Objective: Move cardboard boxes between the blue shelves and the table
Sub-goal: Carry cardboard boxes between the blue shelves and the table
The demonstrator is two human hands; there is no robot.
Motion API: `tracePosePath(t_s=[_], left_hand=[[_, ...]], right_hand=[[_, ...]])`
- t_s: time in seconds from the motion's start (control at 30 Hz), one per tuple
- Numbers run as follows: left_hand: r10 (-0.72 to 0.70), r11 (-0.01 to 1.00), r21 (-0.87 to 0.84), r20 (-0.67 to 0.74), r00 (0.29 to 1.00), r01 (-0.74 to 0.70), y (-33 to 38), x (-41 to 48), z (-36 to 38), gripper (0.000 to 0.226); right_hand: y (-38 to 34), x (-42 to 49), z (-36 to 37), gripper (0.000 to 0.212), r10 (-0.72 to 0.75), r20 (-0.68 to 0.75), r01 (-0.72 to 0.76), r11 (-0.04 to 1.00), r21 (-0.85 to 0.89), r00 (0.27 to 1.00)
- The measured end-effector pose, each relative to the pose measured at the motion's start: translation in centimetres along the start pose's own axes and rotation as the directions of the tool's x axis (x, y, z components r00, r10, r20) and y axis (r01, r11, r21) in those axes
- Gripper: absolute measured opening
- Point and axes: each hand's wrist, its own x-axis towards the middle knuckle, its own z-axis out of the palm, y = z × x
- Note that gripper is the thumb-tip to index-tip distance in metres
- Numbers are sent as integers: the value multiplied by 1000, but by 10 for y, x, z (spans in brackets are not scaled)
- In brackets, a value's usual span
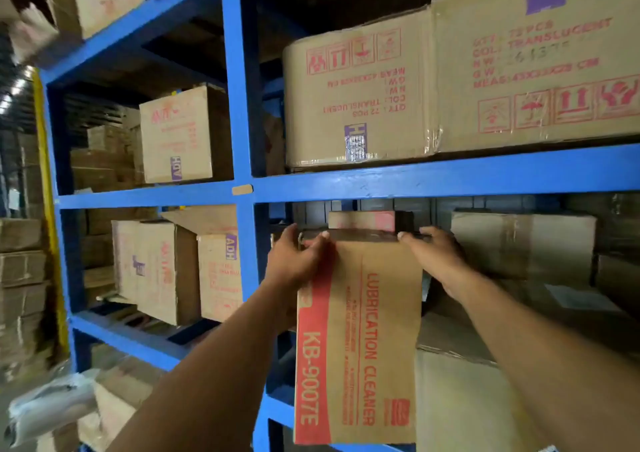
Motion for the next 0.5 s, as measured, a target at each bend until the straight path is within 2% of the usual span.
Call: tracePosePath(t_s=[0.13,0.23,0.33,0.4,0.5], left_hand=[[-105,980,-160,101,989,120,-8,18,9,101],[-127,971,-188,108,986,146,-14,21,14,107],[-140,973,-168,101,985,156,-12,18,9,97],[-181,956,-215,101,978,199,-12,13,2,88],[-251,923,-263,147,957,282,-12,-5,-19,51]], right_hand=[[9,10,19,50,65,70,-76,984,162,995],[16,9,30,45,82,49,-93,951,294,995],[14,1,32,38,89,91,-114,937,329,992],[11,-6,34,30,65,117,-102,934,343,991],[2,-24,39,27,-10,110,-32,928,371,994]])
